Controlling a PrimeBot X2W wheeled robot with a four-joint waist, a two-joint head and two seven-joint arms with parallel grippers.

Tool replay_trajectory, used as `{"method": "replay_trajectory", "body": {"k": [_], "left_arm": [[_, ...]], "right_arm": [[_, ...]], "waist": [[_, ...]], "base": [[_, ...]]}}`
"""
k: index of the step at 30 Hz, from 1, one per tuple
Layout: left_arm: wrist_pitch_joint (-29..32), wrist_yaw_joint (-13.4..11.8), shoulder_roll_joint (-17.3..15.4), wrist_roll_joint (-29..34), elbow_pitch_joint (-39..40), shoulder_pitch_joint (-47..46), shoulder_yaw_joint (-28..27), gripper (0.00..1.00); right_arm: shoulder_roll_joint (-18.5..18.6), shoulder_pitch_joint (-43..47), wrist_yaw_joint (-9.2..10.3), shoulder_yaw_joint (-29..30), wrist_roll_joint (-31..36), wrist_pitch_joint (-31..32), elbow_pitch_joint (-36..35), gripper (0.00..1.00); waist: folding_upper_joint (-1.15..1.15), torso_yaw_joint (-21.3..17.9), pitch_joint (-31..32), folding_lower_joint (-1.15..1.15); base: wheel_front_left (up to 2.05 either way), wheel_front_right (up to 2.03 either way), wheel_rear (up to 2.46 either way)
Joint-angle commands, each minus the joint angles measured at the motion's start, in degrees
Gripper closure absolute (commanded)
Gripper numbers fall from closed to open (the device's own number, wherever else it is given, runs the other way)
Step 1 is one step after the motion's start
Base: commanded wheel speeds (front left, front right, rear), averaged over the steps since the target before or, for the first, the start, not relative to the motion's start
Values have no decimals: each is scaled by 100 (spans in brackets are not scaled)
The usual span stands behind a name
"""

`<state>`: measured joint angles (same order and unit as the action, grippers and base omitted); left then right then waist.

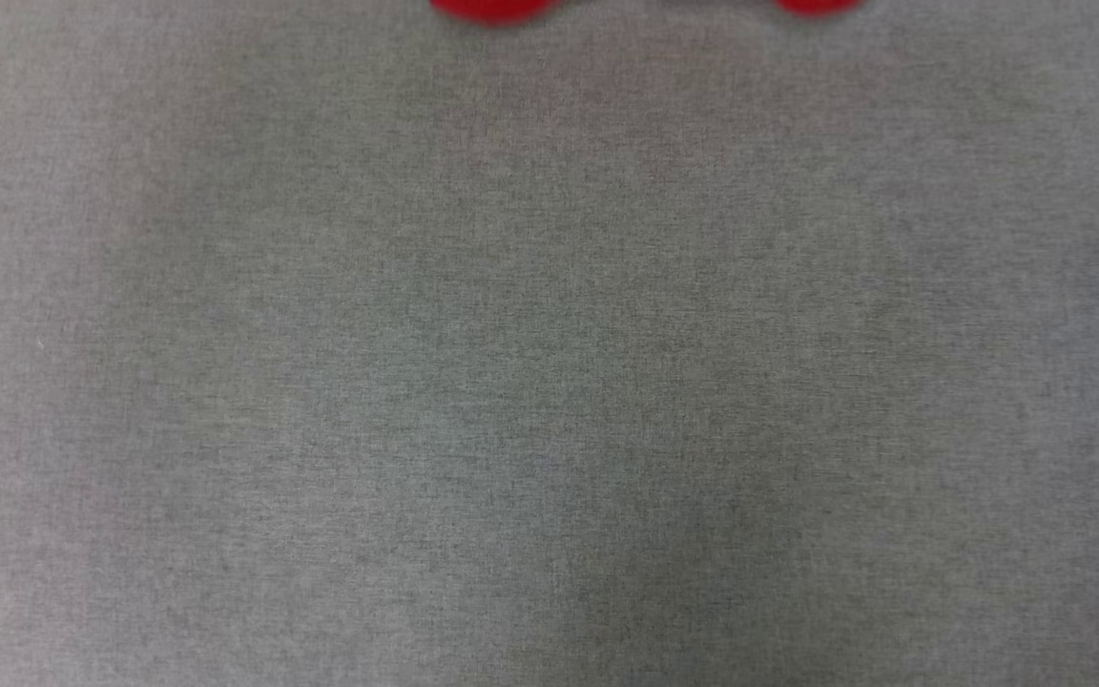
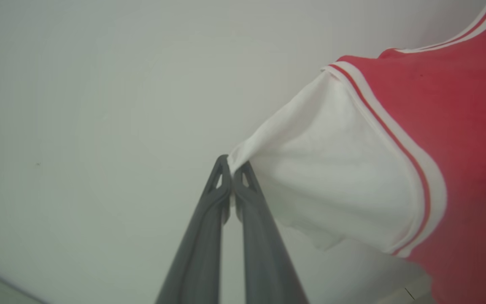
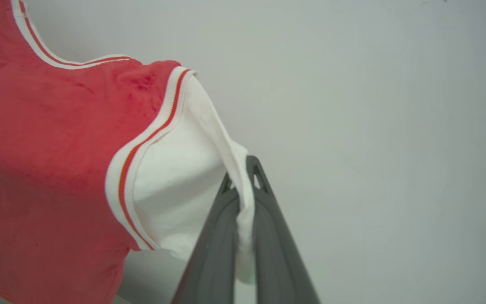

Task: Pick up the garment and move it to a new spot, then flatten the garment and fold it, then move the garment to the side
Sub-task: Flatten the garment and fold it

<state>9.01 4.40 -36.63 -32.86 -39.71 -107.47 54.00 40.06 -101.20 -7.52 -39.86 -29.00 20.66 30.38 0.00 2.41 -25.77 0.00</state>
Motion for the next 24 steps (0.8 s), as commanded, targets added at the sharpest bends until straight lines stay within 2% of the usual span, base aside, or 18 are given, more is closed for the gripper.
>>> {"method": "replay_trajectory", "body": {"k": [1, 6, 12, 18, 24], "left_arm": [[-108, 40, 44, 32, -114, -173, -24, 100], [-303, 127, 201, -66, -443, -263, -15, 100], [-662, 196, 348, -267, -885, 148, 22, 100], [-1119, 249, 468, -541, -1133, 978, 62, 100], [-1649, 258, 562, -927, -1152, 2281, 76, 100]], "right_arm": [[-78, -211, 6, -55, 45, -124, 158, 100], [-263, -417, 6, -179, -29, -410, 589, 100], [-414, -52, 6, -541, -279, -695, 886, 100], [-458, 670, 7, -912, -671, -999, 891, 100], [-389, 1828, 6, -1290, -1172, -1400, 680, 100]], "waist": [[0, 38, -81, 0], [0, 96, -242, 0], [0, 58, -295, 0], [0, -23, -118, 0], [0, -86, 205, 0]], "base": [[0, 0, 0], [0, 0, 0], [0, 0, 0], [0, 0, 0], [0, 0, 0]]}}
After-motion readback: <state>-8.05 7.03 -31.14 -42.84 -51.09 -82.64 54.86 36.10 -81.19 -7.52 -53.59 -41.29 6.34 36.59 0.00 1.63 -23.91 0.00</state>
